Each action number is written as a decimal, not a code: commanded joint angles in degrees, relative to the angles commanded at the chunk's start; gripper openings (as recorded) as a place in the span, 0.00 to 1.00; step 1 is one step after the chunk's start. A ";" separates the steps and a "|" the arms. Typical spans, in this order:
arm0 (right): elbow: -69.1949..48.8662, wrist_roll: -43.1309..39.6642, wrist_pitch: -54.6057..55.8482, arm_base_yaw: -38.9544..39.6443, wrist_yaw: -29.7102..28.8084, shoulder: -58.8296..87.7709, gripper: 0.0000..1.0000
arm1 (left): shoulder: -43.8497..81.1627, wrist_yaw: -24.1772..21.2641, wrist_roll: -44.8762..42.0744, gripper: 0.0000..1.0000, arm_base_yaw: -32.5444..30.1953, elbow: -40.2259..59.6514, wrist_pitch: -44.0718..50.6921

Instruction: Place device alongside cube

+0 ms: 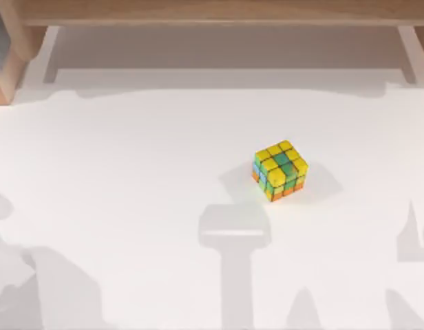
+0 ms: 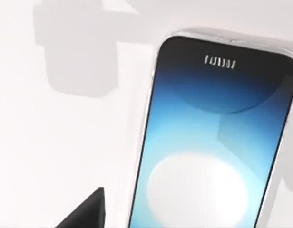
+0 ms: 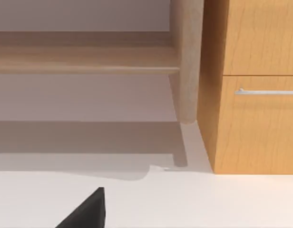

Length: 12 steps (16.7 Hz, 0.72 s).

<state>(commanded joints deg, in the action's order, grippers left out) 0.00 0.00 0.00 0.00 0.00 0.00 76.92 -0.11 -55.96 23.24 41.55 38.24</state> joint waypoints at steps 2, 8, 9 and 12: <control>0.00 0.00 0.00 0.00 0.00 0.00 1.00 | 7.43 0.05 -5.85 1.00 2.45 4.52 3.79; 0.00 0.00 0.00 0.00 0.00 0.00 1.00 | 19.24 0.12 -15.19 1.00 6.35 12.27 9.35; 0.00 0.00 0.00 0.00 0.00 0.00 1.00 | 19.31 0.12 -15.25 1.00 6.38 12.32 9.38; 0.00 0.00 0.00 0.00 0.00 0.00 1.00 | 19.12 0.12 -15.17 1.00 6.10 12.14 9.24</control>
<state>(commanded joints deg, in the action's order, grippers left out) 0.00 0.00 0.00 0.00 0.00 0.00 96.04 0.01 -71.13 29.34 53.69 47.47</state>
